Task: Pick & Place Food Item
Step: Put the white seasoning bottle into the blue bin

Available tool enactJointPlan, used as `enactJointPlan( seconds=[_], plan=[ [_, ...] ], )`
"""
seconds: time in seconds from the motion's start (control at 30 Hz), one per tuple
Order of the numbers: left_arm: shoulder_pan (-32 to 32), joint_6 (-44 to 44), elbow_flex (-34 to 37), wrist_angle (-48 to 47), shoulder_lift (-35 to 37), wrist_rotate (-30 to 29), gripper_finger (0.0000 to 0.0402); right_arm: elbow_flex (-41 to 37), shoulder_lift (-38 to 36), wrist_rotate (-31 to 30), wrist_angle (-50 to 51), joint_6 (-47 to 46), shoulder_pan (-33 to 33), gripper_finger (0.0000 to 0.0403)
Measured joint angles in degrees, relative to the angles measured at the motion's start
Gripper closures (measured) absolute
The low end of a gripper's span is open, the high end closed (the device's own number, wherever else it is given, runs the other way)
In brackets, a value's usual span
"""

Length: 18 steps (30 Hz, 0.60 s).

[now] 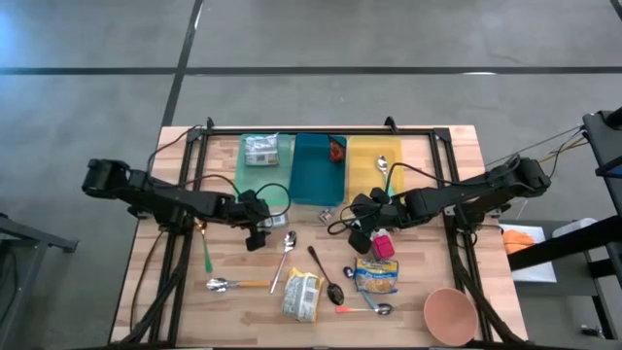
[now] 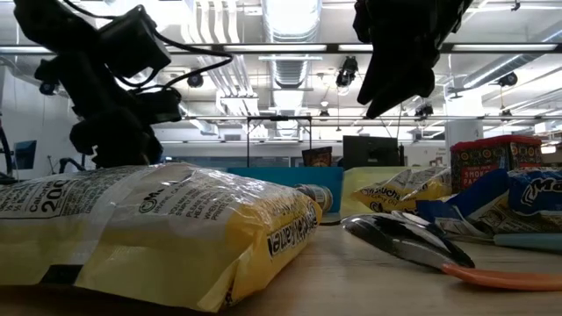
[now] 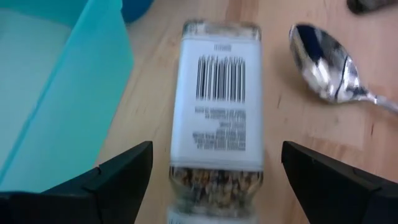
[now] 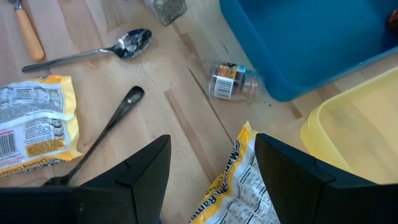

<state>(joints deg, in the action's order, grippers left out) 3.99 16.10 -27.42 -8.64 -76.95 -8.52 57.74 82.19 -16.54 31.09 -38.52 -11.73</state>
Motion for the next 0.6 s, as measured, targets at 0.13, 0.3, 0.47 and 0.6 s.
enactJointPlan(
  seconds=[0.13,0.3,0.47,0.6],
  plan=[
    [0.0,-2.16,0.0,0.62,-0.97,-0.13,0.0044,0.0,0.0,-0.01,-0.05,-0.02,-0.02,0.0172],
    [0.04,-3.12,-0.11,1.24,-2.5,-1.08,0.0044,0.0,0.0,-0.01,-0.1,-0.01,-0.02,0.0172],
    [0.04,-3.1,-0.13,1.79,-3.03,-2.02,0.0045,0.0,0.0,-0.01,-0.34,0.18,0.0,0.0172],
    [0.04,-3.06,-0.11,1.77,-2.93,-2.0,0.0072,0.0,0.0,-0.01,-0.98,0.53,0.0,0.0172]
  ],
)
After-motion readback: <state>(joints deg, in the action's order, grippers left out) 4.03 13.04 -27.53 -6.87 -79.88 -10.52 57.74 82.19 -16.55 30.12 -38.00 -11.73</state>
